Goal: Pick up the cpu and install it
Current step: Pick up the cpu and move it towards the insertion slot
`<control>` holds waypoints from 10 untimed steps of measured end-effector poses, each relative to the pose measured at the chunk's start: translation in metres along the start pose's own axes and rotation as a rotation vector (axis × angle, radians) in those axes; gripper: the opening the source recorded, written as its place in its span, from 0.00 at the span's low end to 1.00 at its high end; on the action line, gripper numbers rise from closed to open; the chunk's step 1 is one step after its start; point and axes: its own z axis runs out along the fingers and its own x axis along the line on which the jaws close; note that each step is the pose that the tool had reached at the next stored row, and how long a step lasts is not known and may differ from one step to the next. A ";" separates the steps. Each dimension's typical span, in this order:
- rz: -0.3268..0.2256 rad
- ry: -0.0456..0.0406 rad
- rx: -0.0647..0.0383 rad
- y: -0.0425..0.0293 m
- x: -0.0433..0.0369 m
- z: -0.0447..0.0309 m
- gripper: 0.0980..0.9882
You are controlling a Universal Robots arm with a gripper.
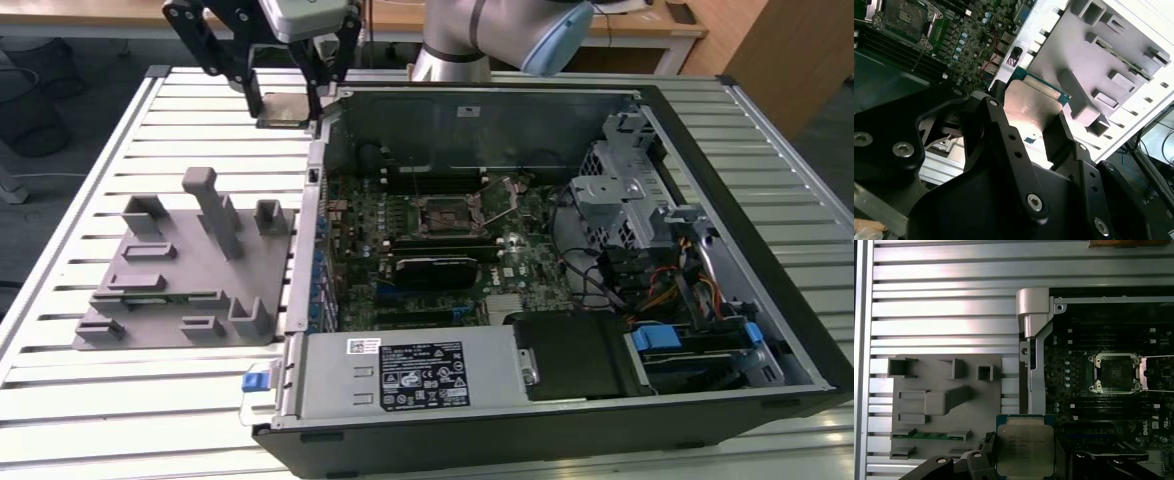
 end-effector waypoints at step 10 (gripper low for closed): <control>0.000 0.0019 0.000 0.0002 -0.0091 -0.0004 0.50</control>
